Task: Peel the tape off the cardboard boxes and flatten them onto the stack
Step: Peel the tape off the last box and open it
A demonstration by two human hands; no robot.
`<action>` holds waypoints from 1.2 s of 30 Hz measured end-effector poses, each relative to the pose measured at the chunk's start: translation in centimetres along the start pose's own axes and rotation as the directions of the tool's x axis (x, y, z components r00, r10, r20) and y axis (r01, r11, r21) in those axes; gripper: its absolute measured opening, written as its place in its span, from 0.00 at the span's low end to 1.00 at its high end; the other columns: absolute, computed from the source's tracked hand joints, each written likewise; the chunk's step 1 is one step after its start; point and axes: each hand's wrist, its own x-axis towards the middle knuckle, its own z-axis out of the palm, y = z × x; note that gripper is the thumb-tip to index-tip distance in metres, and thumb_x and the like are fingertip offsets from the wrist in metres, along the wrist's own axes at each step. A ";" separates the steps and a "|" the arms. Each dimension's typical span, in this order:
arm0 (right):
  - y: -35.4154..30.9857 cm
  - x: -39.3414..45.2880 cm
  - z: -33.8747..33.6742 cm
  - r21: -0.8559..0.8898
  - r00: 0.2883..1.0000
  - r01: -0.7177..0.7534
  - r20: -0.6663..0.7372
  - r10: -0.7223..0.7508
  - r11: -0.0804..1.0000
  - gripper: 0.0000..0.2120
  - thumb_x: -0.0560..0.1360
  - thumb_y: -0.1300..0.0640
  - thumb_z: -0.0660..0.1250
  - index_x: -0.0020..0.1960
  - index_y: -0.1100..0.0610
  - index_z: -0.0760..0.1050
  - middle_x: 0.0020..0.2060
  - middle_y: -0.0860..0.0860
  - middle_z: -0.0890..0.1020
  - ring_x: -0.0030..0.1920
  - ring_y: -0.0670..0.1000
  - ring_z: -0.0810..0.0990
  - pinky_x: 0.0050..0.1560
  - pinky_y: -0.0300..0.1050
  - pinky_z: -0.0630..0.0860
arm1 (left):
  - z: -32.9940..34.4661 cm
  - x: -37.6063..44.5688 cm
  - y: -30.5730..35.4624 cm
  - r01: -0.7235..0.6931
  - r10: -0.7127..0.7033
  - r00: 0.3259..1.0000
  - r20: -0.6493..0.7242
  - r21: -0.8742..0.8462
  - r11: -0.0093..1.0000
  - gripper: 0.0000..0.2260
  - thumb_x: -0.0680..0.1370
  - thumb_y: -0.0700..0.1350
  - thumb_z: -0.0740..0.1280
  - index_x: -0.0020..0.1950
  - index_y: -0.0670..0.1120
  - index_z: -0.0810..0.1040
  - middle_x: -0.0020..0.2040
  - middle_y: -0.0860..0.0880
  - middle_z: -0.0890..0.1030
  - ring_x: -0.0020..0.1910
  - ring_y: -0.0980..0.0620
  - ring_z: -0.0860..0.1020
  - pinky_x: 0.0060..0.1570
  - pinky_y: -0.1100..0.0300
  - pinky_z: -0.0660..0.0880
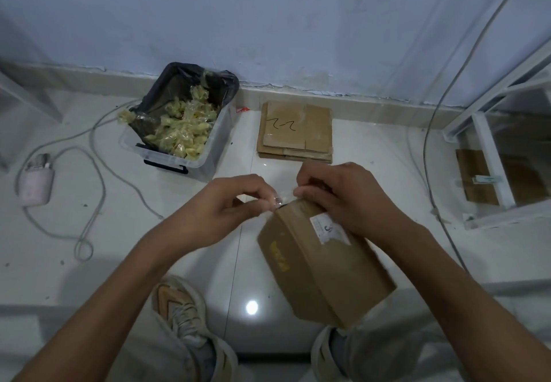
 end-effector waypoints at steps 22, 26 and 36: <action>-1.9 -1.3 2.6 -0.287 0.993 -0.099 0.035 0.114 0.953 0.19 0.84 0.38 0.52 0.45 0.48 0.72 0.34 0.44 0.76 0.31 0.46 0.74 0.33 0.45 0.74 | 2.9 0.2 0.9 0.129 -0.060 0.857 -0.511 0.101 0.986 0.08 0.79 0.43 0.71 0.41 0.53 0.84 0.39 0.58 0.83 0.42 0.56 0.81 0.39 0.65 0.77; -1.8 -1.6 4.2 -0.429 0.999 0.041 0.016 -0.038 0.902 0.12 0.83 0.51 0.66 0.43 0.54 0.72 0.31 0.47 0.70 0.22 0.47 0.63 0.24 0.40 0.64 | 3.4 0.0 0.7 0.161 -0.047 0.863 -0.504 0.185 0.969 0.07 0.79 0.42 0.70 0.42 0.51 0.84 0.37 0.57 0.83 0.40 0.56 0.81 0.37 0.68 0.74; -3.5 -1.9 0.4 0.645 0.929 -0.246 0.370 -0.015 0.724 0.18 0.87 0.61 0.58 0.40 0.67 0.70 0.30 0.51 0.73 0.28 0.48 0.74 0.34 0.36 0.71 | -3.6 -0.8 2.4 0.238 -0.230 0.971 0.068 -0.135 0.962 0.08 0.80 0.44 0.70 0.45 0.41 0.85 0.42 0.39 0.84 0.38 0.51 0.81 0.38 0.64 0.75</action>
